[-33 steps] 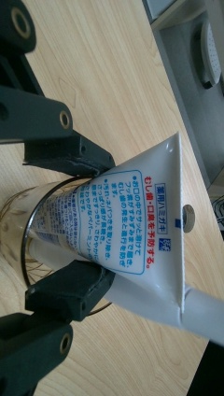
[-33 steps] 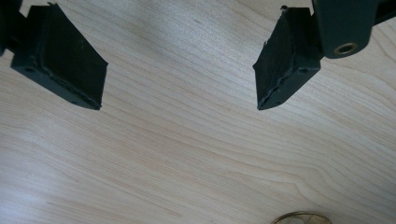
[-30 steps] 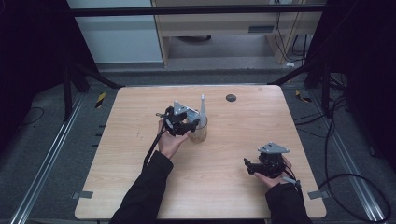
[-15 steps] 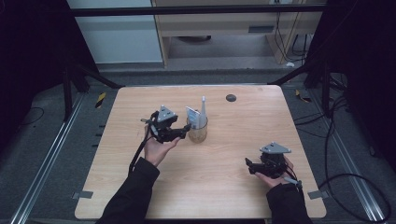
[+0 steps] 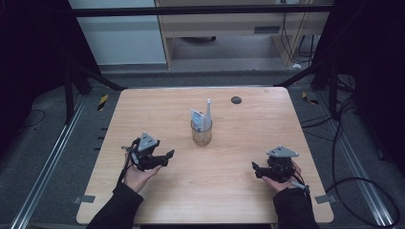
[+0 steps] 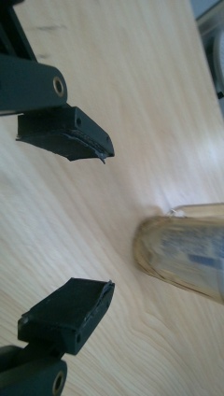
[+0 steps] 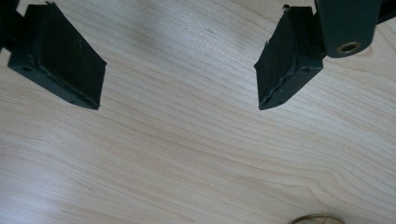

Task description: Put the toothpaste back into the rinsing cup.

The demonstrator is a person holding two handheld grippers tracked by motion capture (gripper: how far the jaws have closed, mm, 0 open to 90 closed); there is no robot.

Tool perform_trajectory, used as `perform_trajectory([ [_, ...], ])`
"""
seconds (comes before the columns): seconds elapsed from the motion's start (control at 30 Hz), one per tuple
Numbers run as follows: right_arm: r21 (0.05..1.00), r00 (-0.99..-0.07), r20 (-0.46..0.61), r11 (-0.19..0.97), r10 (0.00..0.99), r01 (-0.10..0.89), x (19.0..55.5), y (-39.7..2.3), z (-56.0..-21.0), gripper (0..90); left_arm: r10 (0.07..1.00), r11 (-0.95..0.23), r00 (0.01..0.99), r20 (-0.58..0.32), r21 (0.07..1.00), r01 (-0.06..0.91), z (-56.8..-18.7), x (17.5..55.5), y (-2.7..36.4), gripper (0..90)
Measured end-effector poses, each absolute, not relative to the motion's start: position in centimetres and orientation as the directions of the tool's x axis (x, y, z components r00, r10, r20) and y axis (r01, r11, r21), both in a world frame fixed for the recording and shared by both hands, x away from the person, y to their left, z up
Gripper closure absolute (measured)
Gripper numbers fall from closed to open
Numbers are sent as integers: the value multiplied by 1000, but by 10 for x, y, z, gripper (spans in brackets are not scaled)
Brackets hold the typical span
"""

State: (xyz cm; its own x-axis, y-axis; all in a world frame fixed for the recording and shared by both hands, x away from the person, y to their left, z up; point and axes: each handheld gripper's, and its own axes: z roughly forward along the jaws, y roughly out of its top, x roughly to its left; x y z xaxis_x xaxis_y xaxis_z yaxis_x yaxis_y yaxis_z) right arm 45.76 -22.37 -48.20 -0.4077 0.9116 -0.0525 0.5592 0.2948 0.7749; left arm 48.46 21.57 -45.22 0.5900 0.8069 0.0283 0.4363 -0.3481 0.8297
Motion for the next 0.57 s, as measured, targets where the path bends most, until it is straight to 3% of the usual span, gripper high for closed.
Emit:
perform_trajectory([
  [0.57, 763, -383, -63, 292, 922, 576, 457, -229, -486, 135, 874, -307, 486, 16, 793, 526, -472, 474, 266, 254],
])
